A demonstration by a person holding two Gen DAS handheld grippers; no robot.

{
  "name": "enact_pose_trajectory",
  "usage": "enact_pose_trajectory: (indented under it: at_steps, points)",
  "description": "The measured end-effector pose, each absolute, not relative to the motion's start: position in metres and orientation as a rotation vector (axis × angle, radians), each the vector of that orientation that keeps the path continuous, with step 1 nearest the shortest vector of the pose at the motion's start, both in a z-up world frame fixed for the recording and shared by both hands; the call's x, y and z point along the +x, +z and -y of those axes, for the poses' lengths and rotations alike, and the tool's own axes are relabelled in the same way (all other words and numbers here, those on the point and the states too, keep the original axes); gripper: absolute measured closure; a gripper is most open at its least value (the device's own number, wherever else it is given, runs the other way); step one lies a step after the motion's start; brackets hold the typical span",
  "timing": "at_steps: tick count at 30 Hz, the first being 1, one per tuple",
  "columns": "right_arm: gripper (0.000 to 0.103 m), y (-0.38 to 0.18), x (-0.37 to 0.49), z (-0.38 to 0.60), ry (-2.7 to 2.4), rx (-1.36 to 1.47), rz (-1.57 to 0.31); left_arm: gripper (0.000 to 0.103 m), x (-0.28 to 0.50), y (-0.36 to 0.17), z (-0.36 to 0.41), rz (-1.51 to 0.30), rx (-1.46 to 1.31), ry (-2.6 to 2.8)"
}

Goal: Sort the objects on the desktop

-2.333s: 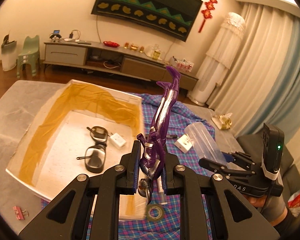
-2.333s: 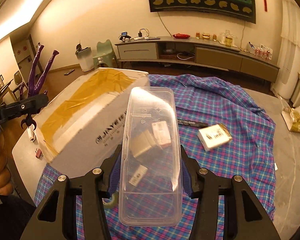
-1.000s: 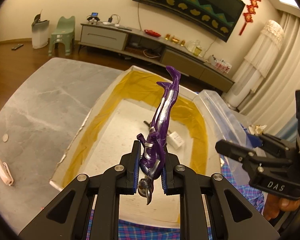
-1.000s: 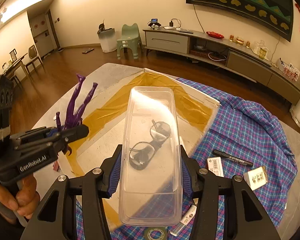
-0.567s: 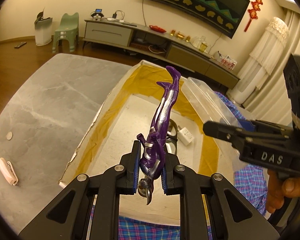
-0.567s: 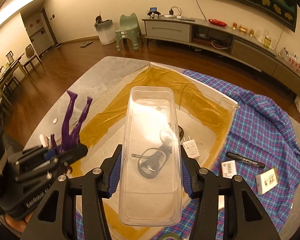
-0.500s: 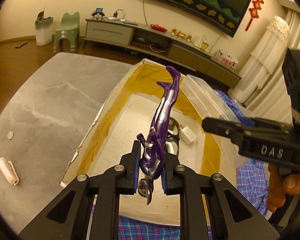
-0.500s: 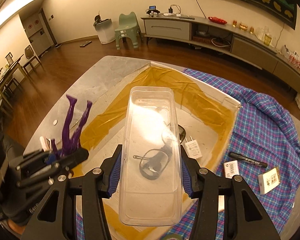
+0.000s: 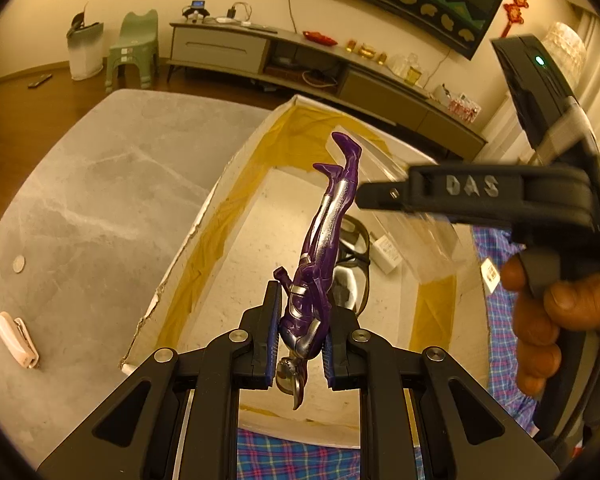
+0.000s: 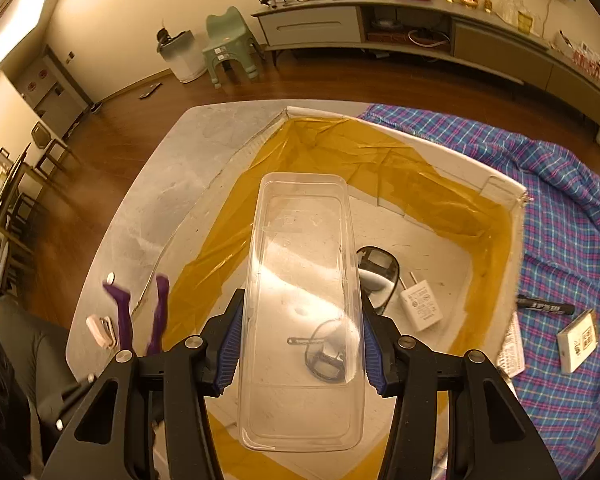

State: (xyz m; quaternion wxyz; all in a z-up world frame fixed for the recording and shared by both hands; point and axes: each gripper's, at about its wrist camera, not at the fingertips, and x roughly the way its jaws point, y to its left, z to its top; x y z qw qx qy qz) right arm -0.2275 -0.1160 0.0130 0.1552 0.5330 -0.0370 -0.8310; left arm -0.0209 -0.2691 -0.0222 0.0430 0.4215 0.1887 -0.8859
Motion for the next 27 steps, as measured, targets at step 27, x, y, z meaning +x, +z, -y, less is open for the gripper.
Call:
enact_pose_trajectory:
  at_steps: [27]
  points:
    - [0.038,-0.033,-0.276,0.129,-2.357,1.657,0.323,0.073,-0.031,-0.034,0.279,-0.651,1.378,-2.648]
